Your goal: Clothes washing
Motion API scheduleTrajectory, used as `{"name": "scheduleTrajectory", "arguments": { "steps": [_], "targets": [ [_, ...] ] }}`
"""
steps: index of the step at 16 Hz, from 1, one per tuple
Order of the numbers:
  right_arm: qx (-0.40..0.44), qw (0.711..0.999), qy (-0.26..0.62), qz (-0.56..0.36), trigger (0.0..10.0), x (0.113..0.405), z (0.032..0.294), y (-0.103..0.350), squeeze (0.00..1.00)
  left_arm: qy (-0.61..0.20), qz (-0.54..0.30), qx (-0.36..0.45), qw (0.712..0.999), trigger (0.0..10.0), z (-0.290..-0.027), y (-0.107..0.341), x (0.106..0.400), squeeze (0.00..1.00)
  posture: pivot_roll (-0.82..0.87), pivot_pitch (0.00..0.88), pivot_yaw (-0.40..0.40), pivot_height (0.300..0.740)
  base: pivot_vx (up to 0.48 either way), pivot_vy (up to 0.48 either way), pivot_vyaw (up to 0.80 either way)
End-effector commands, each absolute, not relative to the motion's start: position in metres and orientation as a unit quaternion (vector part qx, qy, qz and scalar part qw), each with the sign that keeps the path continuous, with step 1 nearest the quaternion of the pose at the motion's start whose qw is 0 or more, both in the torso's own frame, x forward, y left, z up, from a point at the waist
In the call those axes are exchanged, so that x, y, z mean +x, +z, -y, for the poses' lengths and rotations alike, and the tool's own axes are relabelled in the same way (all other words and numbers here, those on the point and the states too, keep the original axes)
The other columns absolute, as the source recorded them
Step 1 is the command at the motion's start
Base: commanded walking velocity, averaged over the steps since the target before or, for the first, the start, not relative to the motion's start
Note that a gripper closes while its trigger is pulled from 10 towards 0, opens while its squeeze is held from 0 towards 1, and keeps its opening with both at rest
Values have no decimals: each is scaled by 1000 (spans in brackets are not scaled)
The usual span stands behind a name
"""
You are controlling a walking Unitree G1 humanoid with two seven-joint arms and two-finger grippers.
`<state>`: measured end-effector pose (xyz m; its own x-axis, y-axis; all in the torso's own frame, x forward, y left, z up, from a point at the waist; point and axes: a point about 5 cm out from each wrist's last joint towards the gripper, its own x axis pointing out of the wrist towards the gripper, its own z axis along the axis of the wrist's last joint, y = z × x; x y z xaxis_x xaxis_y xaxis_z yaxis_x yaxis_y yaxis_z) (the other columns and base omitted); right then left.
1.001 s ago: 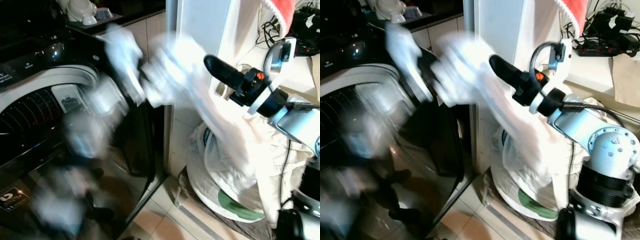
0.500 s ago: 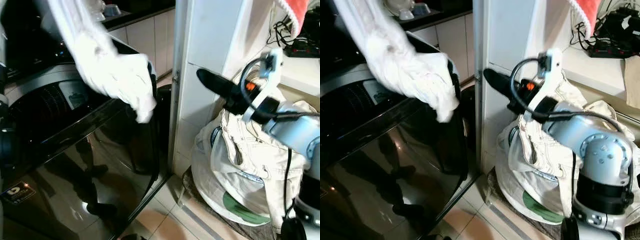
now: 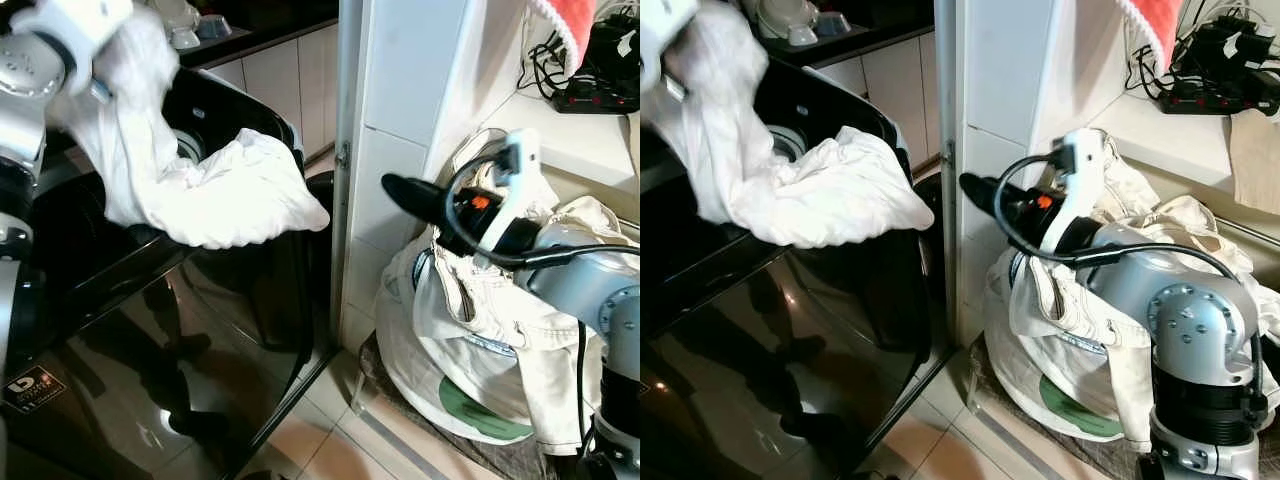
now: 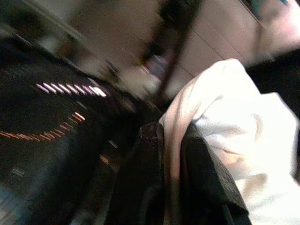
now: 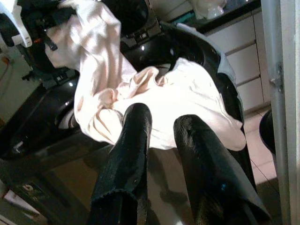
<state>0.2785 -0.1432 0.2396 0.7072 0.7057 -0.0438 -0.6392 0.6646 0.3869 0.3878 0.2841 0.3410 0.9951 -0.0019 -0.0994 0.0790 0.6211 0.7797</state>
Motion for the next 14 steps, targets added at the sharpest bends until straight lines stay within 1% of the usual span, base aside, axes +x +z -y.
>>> {"name": "scheduleTrajectory", "arguments": {
  "steps": [1, 2, 3, 7, 8, 9, 10, 11, 12, 13, 14],
  "targets": [
    [157, 908, 376, -99, 10000, 276, 141, 239, 0, -29, -82, 432, 898, 10000, -294, 336, 384, 1000, -44, 0, 59, 740, 0, 0, 0],
    [148, 908, 377, -104, 10000, 276, 141, 237, 0, -52, -126, 431, 892, 10000, -300, 331, 379, 1000, -39, 0, 54, 740, 0, 0, 0],
    [143, 908, 377, -109, 10000, 276, 141, 235, 0, -54, -150, 434, 886, 10000, -306, 330, 374, 1000, -39, 0, 53, 740, 0, 0, 0],
    [134, 909, 377, -117, 10000, 276, 140, 231, 0, -31, -168, 433, 885, 10000, -325, 336, 364, 1000, -37, 0, 52, 740, 0, 0, 0],
    [133, 909, 376, -118, 10000, 277, 140, 230, 0, -19, -159, 436, 886, 10000, -327, 339, 362, 1000, -37, 0, 52, 740, 0, 0, 0],
    [133, 910, 374, -118, 10000, 277, 141, 230, 0, -11, -119, 426, 897, 10000, -324, 347, 364, 1000, -33, 0, 49, 740, 0, 0, 0],
    [133, 911, 372, -118, 10000, 278, 142, 230, 0, -48, -64, 396, 915, 10000, -307, 355, 368, 1000, -27, 0, 44, 740, 0, 0, 0],
    [129, 912, 371, -120, 10000, 279, 142, 228, 0, -185, 13, 330, 926, 10000, -264, 357, 372, 447, -24, 0, 42, 740, 0, 0, 0],
    [122, 912, 371, -124, 10000, 279, 142, 226, 0, -242, 26, 306, 920, 10000, -245, 352, 371, 0, -23, 0, 41, 740, 0, 0, 0],
    [90, 913, 372, -139, 10000, 279, 140, 219, 0, -353, 26, 294, 888, 10000, -204, 326, 367, 0, -23, 0, 39, 740, 0, 0, 0],
    [81, 913, 373, -142, 10000, 278, 139, 217, 0, -372, 22, 298, 879, 10000, -196, 318, 366, 0, -23, 0, 39, 740, 0, 0, 0]
  ]
}}
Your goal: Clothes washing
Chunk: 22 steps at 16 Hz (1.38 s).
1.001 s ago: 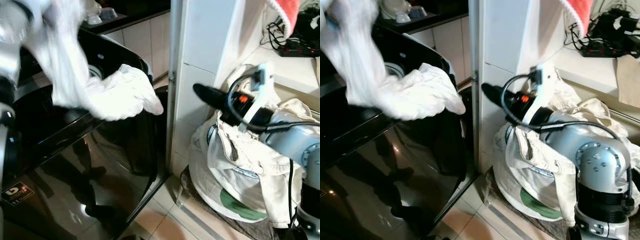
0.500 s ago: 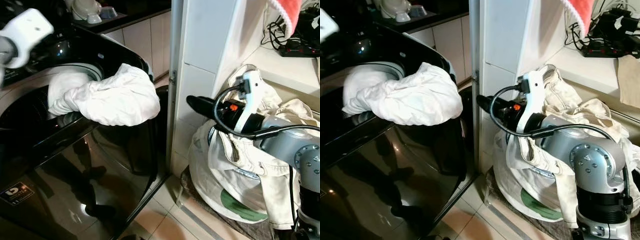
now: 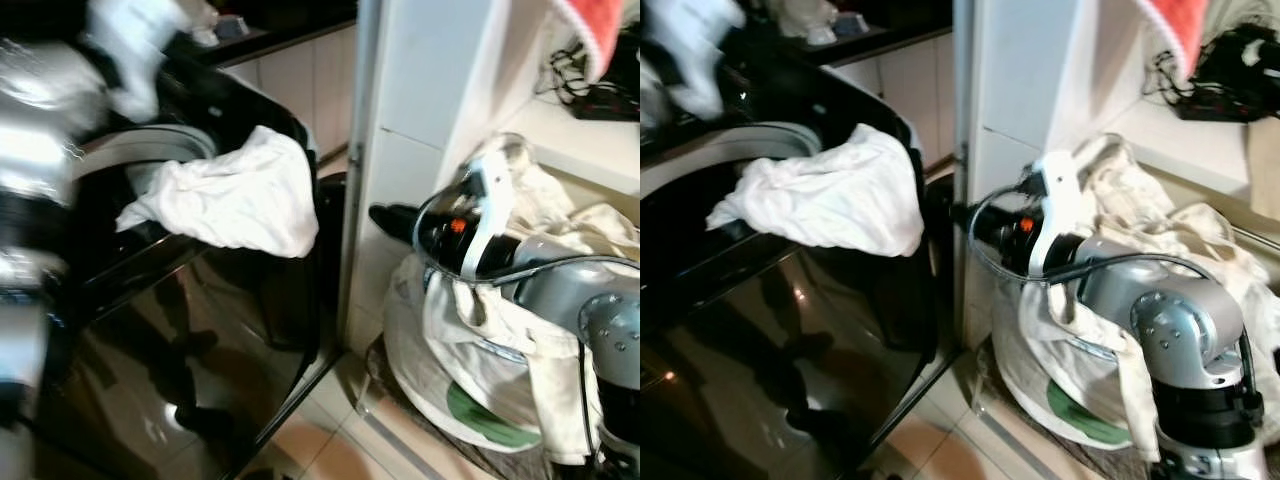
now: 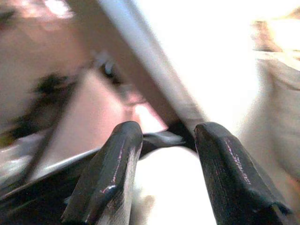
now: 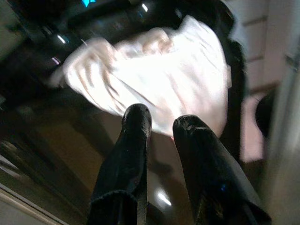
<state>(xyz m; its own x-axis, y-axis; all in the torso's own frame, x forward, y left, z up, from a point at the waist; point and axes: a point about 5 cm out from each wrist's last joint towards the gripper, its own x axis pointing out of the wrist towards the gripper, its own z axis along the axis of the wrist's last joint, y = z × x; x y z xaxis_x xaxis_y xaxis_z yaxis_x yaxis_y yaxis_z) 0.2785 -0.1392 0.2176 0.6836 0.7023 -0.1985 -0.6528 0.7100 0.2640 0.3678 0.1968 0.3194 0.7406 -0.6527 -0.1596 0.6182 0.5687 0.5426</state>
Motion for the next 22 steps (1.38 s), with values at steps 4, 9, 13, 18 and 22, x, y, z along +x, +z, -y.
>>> {"name": "scheduleTrajectory", "arguments": {
  "steps": [4, 9, 13, 18, 22],
  "targets": [
    [24, 915, 370, -161, 10000, 276, 138, 207, 0, -405, -46, 351, 843, 10000, -152, 248, 373, 0, -32, 0, 50, 740, 0, 0, 0],
    [6, 915, 367, -165, 10000, 274, 141, 202, 0, -357, -91, 423, 828, 10000, -158, 211, 376, 0, -42, 0, 58, 740, 0, 0, 0],
    [-5, 909, 382, -166, 10000, 272, 139, 201, 0, -270, -116, 463, 836, 10000, -181, 202, 386, 0, -42, 0, 58, 740, 0, 0, 0],
    [-30, 890, 425, -160, 10000, 264, 131, 201, 0, -221, -147, 477, 838, 10000, -200, 197, 389, 0, -39, 0, 54, 740, 0, 0, 0],
    [-38, 891, 423, -162, 10000, 264, 132, 199, 0, -218, -162, 472, 839, 0, -205, 192, 390, 0, -41, 0, 56, 740, 0, 0, 0]
  ]
}}
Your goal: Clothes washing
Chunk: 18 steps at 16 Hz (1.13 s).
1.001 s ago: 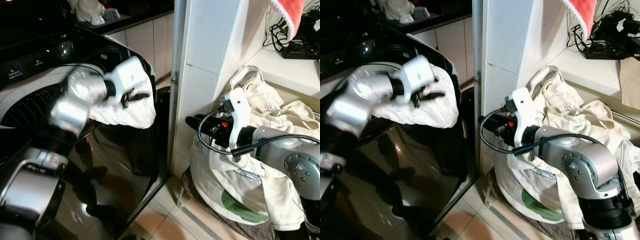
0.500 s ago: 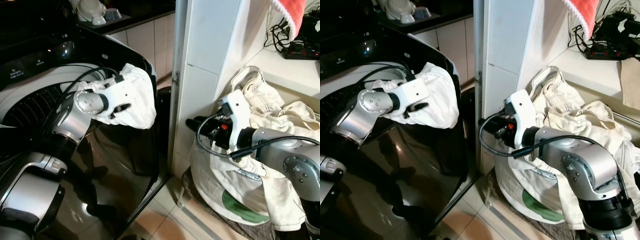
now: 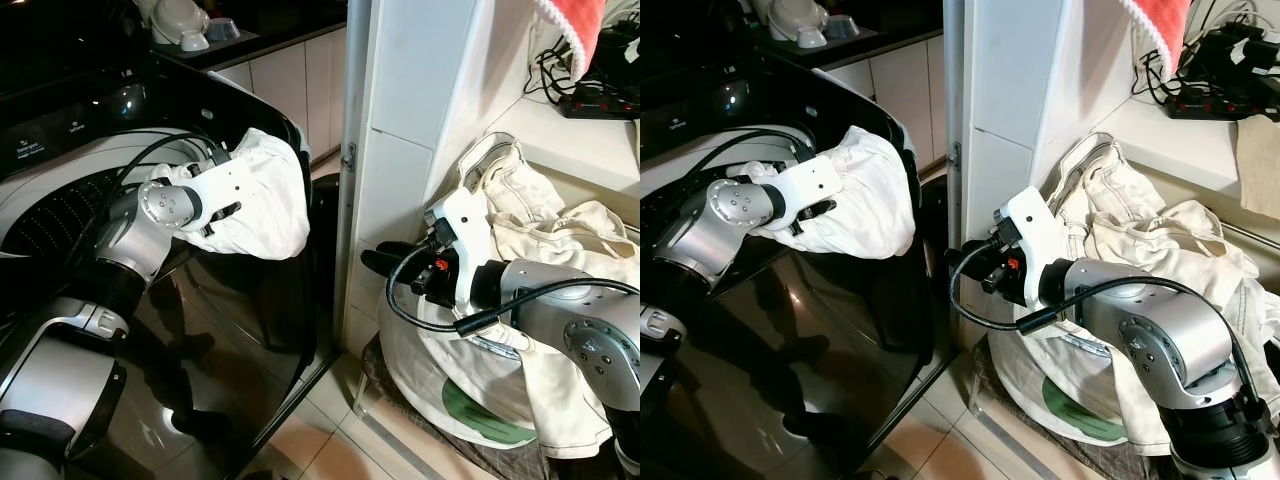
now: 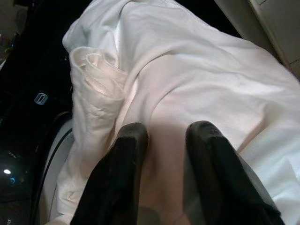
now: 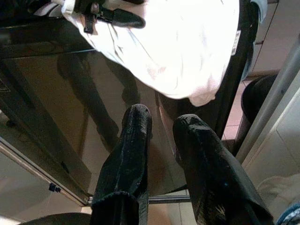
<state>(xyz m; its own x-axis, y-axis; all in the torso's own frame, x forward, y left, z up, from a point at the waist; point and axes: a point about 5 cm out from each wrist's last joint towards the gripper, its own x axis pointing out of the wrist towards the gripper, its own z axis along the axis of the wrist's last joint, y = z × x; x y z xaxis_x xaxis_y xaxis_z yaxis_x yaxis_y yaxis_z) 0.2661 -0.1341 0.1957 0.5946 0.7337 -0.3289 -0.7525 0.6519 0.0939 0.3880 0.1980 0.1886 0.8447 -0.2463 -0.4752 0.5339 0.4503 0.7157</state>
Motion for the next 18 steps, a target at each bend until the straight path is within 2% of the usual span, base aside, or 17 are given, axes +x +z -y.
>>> {"name": "scheduleTrajectory", "arguments": {
  "steps": [1, 9, 14, 15, 16, 18],
  "targets": [
    [-39, 891, 423, -162, 10000, 264, 133, 199, 0, -219, -165, 469, 840, 0, -205, 192, 390, 0, -41, 0, 56, 740, 0, 0, 0],
    [-44, 892, 420, -161, 10000, 265, 134, 198, 0, -193, -156, 469, 848, 0, -212, 200, 393, 0, -39, 0, 54, 740, 0, 0, 0],
    [-45, 894, 416, -160, 10000, 266, 136, 198, 0, -124, -120, 467, 867, 0, -228, 226, 399, 0, -42, 0, 53, 740, 0, 0, 0],
    [-46, 896, 413, -159, 10000, 267, 137, 198, 0, -53, -73, 478, 874, 0, -243, 261, 402, 0, -44, 0, 55, 740, 0, 0, 0],
    [-46, 896, 411, -159, 10000, 267, 137, 198, 0, -17, -51, 485, 873, 0, -250, 278, 402, 0, -44, 0, 55, 740, 0, 0, 0],
    [-47, 899, 406, -159, 10000, 268, 139, 198, 0, 130, 30, 531, 837, 0, -284, 341, 393, 0, -39, 0, 52, 740, 0, 0, 0]
  ]
}}
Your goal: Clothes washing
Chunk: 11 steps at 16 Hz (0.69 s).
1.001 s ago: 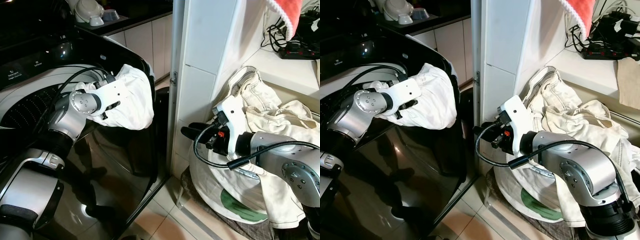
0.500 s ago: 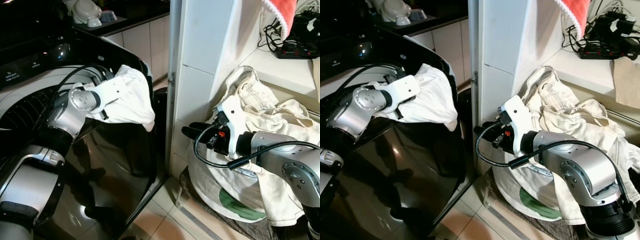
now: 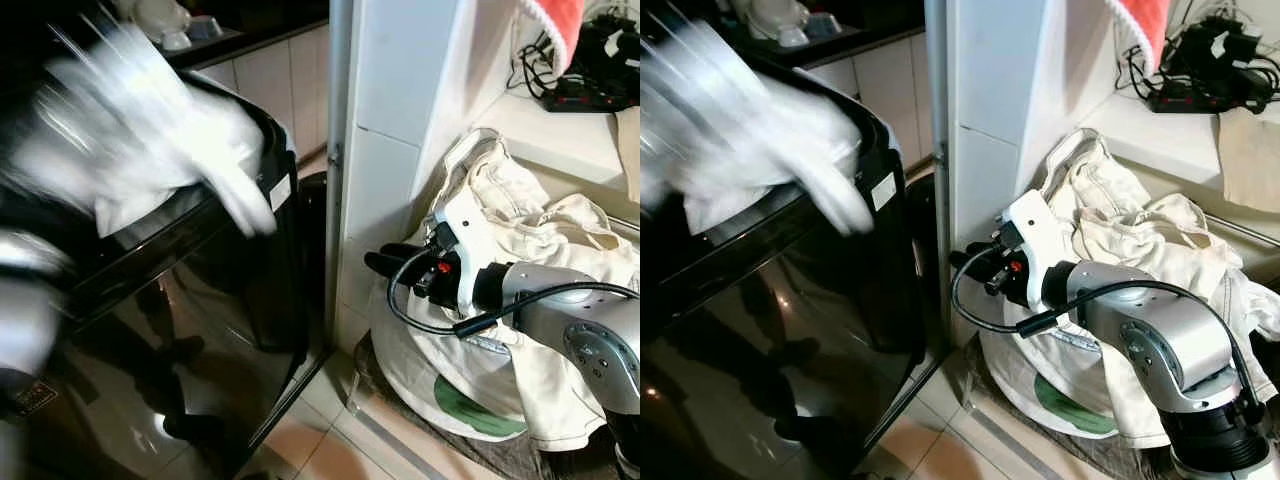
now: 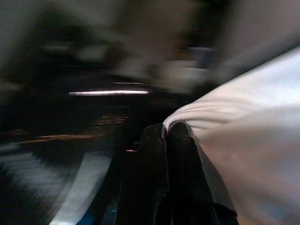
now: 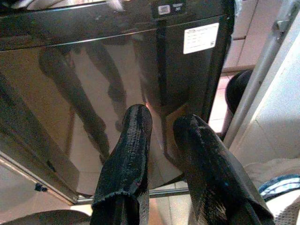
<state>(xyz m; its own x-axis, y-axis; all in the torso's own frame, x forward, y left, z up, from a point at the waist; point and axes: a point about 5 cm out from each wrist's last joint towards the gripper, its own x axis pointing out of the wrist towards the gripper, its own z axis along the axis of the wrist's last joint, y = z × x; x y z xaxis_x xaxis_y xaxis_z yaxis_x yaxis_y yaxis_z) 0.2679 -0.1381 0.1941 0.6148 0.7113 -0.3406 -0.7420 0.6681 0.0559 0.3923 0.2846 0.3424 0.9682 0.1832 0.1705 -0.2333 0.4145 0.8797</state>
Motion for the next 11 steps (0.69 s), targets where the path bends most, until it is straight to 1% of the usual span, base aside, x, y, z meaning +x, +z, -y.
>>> {"name": "scheduleTrajectory", "arguments": {
  "steps": [1, 2, 3, 4, 5, 6, 7, 9, 10, 11],
  "targets": [
    [-47, 899, 406, -160, 10000, 268, 139, 198, 0, 157, 41, 534, 830, 0, -292, 353, 389, 0, -33, 0, 49, 740, 0, 0, 0],
    [-47, 897, 409, -161, 10000, 269, 136, 196, 0, 127, -9, 545, 829, 10000, -296, 343, 390, 0, -33, 0, 49, 740, 0, 0, 0],
    [-48, 896, 410, -161, 10000, 269, 136, 196, 0, 114, -19, 547, 829, 10000, -295, 339, 391, 0, -33, 0, 50, 740, 0, 0, 0],
    [-48, 896, 411, -161, 10000, 269, 136, 196, 0, 77, -31, 521, 850, 10000, -289, 325, 394, 0, -37, 0, 51, 740, 0, 0, 0],
    [-49, 896, 411, -161, 10000, 269, 136, 196, 0, 54, -43, 501, 863, 10000, -285, 317, 396, 1000, -37, 0, 51, 740, 0, 0, 0],
    [-51, 896, 411, -163, 10000, 269, 136, 196, 0, 24, -80, 486, 870, 10000, -284, 304, 397, 1000, -37, 0, 51, 740, 0, 0, 0],
    [-52, 895, 411, -164, 10000, 268, 136, 196, 0, 16, -96, 486, 869, 10000, -284, 299, 397, 1000, -37, 0, 51, 740, 0, 0, 0],
    [-55, 895, 410, -167, 10000, 267, 138, 196, 0, 27, -125, 504, 854, 10000, -292, 298, 396, 1000, -40, 0, 49, 740, 0, 0, 0],
    [-56, 896, 409, -167, 10000, 268, 138, 195, 0, 23, -131, 510, 850, 10000, -294, 299, 395, 0, -40, 0, 49, 740, 0, 0, 0],
    [-54, 902, 394, -165, 10000, 271, 140, 195, 0, 6, -110, 481, 870, 10000, -288, 302, 396, 0, -38, 0, 49, 740, 0, 0, 0]
  ]
}}
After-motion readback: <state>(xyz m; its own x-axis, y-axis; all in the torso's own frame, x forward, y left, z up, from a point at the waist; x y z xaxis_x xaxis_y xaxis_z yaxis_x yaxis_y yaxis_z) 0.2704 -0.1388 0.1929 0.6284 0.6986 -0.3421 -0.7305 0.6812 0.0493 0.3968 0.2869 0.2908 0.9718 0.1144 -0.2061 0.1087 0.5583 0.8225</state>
